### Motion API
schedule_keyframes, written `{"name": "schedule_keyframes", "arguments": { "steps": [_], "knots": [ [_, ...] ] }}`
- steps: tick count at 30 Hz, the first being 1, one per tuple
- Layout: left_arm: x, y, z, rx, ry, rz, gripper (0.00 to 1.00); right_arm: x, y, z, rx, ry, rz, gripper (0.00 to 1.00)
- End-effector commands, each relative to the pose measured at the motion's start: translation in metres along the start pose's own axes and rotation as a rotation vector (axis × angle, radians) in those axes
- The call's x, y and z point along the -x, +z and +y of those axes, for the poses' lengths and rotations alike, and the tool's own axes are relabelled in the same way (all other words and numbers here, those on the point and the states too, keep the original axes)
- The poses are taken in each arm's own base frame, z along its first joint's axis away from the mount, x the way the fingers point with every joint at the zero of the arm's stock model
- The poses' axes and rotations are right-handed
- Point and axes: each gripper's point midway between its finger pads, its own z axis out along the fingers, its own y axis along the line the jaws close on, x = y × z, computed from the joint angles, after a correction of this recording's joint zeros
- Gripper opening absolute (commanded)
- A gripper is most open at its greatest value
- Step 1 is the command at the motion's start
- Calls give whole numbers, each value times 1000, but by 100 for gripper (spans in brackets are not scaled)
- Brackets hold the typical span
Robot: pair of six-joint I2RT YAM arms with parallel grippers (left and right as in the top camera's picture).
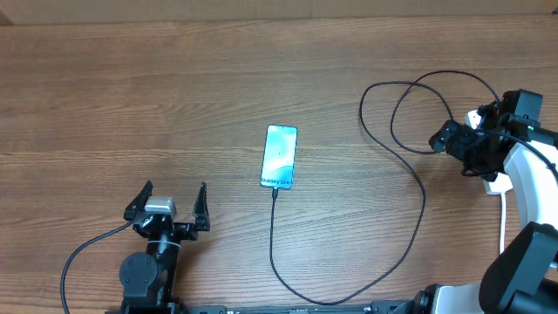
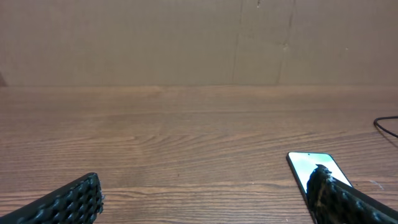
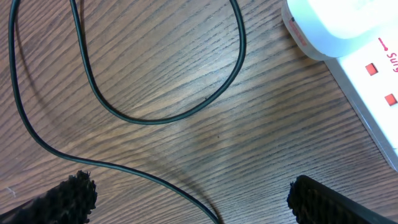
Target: Plug charger to phone and switch on socket
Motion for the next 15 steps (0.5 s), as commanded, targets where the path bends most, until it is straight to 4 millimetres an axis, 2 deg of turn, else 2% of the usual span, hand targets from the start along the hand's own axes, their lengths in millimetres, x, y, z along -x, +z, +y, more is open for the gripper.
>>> {"name": "schedule_keyframes", "arguments": {
  "steps": [1, 15],
  "knots": [
    [0, 0, 0, 5, 26, -5, 100, -2, 2, 1, 5, 2, 5, 100],
    [1, 0, -2, -6, 24, -9, 100, -2, 2, 1, 5, 2, 5, 100]
  ]
}}
